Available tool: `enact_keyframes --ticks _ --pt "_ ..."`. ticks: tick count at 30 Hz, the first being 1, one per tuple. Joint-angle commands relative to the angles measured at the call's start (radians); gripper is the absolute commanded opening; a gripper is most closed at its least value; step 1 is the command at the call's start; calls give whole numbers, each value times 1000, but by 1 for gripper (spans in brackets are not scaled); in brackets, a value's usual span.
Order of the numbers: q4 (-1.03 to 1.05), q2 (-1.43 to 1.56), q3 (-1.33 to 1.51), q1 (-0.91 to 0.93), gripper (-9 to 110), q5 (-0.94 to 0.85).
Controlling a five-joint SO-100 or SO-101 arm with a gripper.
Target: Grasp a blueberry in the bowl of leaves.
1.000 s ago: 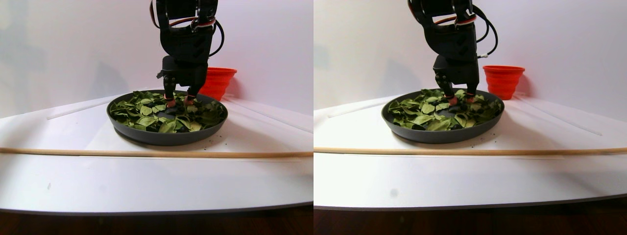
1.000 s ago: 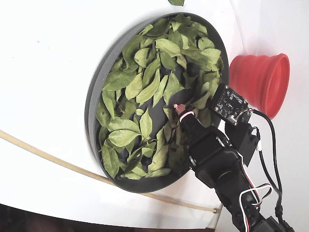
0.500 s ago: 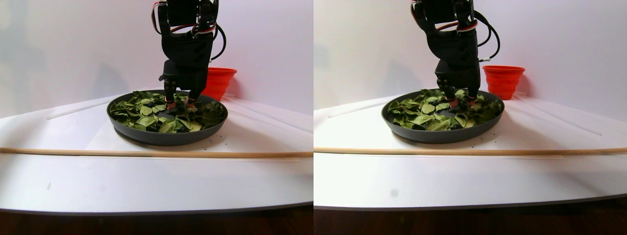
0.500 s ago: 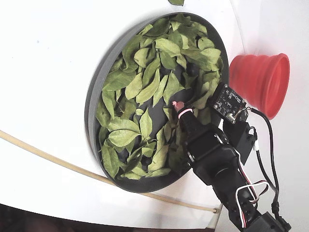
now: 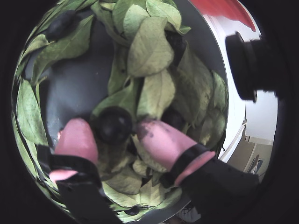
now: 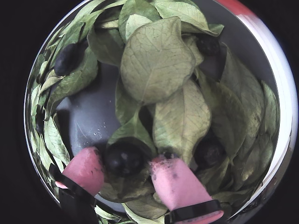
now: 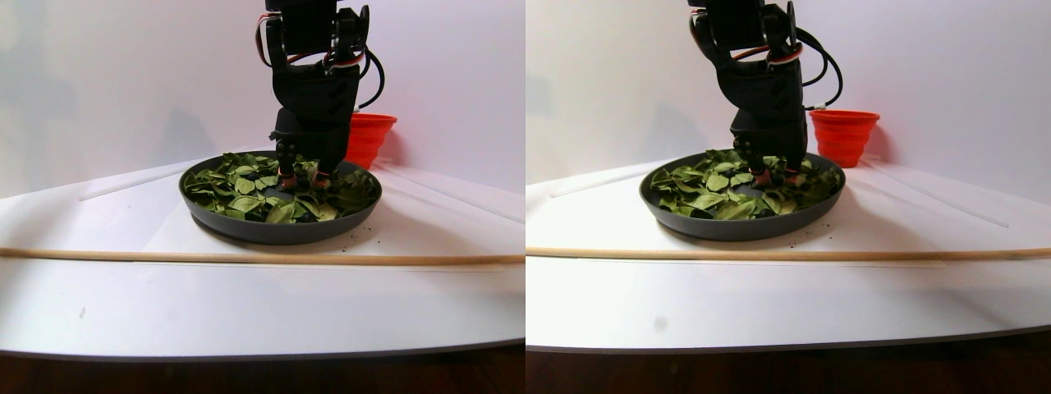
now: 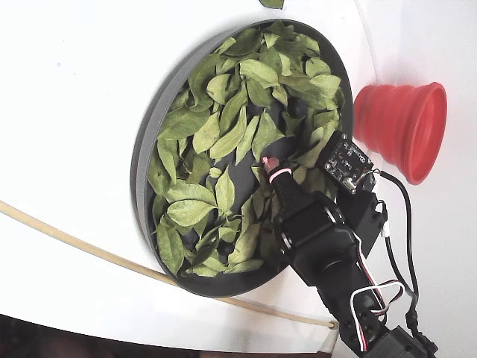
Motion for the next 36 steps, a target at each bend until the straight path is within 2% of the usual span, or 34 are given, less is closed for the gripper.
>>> enact_keyframes --ticks 1,15,36 --pt "-15 3 -48 23 18 0" --pt "-17 -8 -35 23 13 -2" --pt "-6 170 12 21 11 -66"
